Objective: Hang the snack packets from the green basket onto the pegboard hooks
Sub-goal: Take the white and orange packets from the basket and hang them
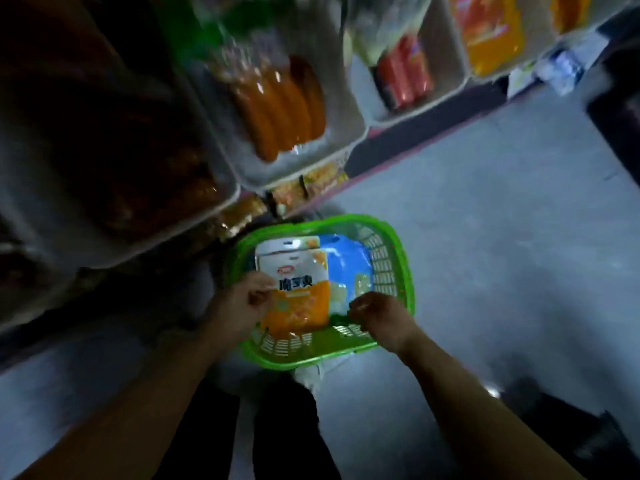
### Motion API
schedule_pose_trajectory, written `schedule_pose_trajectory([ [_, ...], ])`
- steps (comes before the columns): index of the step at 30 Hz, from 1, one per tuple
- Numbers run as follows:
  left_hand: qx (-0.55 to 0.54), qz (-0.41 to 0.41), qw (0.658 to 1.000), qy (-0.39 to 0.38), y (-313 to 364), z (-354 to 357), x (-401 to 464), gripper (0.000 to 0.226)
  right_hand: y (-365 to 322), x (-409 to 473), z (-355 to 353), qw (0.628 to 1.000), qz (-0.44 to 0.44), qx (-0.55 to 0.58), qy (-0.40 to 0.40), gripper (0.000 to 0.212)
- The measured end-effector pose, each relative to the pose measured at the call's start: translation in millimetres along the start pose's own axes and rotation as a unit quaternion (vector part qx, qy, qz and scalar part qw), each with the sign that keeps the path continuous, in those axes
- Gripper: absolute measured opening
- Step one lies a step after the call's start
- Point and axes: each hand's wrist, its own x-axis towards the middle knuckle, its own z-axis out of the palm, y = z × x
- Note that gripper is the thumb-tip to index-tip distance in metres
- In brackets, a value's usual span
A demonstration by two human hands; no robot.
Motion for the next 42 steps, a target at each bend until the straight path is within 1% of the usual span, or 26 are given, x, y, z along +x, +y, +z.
schedule_pose_trajectory([
  [1,-0.001,-0.041,0.999,-0.009,-28,14,23,0.023,25,29,11,0.999,0.021,-0.039,-0.013,0.009],
  [3,-0.011,-0.115,0.993,-0.019,-75,42,61,0.034,68,81,32,0.995,0.049,-0.082,-0.026,0.028],
  [5,-0.021,-0.138,0.99,-0.035,-109,65,93,0.05,96,129,51,0.996,0.051,-0.074,-0.022,0.037],
  [6,-0.05,-0.133,0.989,-0.047,-122,75,107,0.055,105,150,59,0.996,0.045,-0.071,-0.013,0.04],
  [8,-0.122,-0.137,0.983,-0.03,-143,91,131,0.06,114,189,74,0.999,0.017,-0.026,0.022,0.044],
  [9,-0.142,-0.149,0.979,-0.005,-152,96,139,0.068,112,205,80,0.999,0.0,0.019,0.041,0.048],
  [10,-0.139,-0.16,0.977,0.017,-158,100,146,0.075,110,218,85,0.996,-0.015,0.068,0.056,0.052],
  [11,-0.126,-0.165,0.978,0.022,-164,104,151,0.077,107,226,89,0.991,-0.029,0.116,0.063,0.055],
  [13,-0.112,-0.153,0.982,-0.003,-166,111,153,0.066,108,232,94,0.981,-0.034,0.185,0.058,0.055],
  [15,-0.11,-0.151,0.982,-0.034,-159,118,151,0.057,116,225,94,0.98,-0.011,0.197,0.029,0.048],
  [16,-0.114,-0.153,0.981,-0.024,-157,120,150,0.057,123,219,93,0.979,-0.003,0.202,0.024,0.043],
  [17,-0.129,-0.157,0.979,0.005,-156,121,151,0.059,132,213,91,0.976,0.0,0.216,0.034,0.038],
  [19,-0.128,-0.181,0.971,0.085,-154,117,156,0.067,151,204,81,0.967,0.005,0.234,0.099,0.035],
  [21,-0.122,-0.207,0.961,0.136,-152,112,162,0.077,168,200,68,0.957,0.03,0.233,0.17,0.034],
  [22,-0.125,-0.217,0.956,0.154,-151,110,165,0.079,174,200,62,0.951,0.047,0.239,0.191,0.034],
  [23,-0.137,-0.222,0.951,0.166,-149,109,168,0.079,178,201,58,0.945,0.061,0.247,0.204,0.034],
  [25,-0.155,-0.212,0.949,0.176,-144,109,169,0.071,178,205,55,0.943,0.069,0.241,0.217,0.034],
  [28,-0.127,-0.193,0.957,0.175,-138,109,163,0.053,167,208,60,0.95,0.043,0.234,0.201,0.033],
  [30,-0.112,-0.182,0.969,0.124,-132,109,158,0.04,158,205,64,0.954,0.021,0.247,0.168,0.031],
  [32,-0.1,-0.161,0.98,0.068,-123,109,151,0.017,149,198,66,0.957,0.003,0.249,0.148,0.031],
  [33,-0.11,-0.153,0.98,0.06,-117,108,147,0.006,145,192,64,0.955,-0.003,0.258,0.145,0.031],
  [35,-0.15,-0.151,0.974,0.075,-101,102,135,0.011,134,176,54,0.946,-0.011,0.292,0.139,0.031],
  [39,-0.247,-0.143,0.954,0.096,-49,72,91,0.006,90,122,20,0.932,-0.04,0.334,0.131,0.028],
  [41,-0.289,-0.118,0.943,0.118,-13,51,57,0.015,56,82,-2,0.927,-0.062,0.346,0.131,0.026],
  [42,-0.31,-0.095,0.937,0.133,9,39,38,0.016,36,59,-14,0.925,-0.077,0.349,0.129,0.024],
])
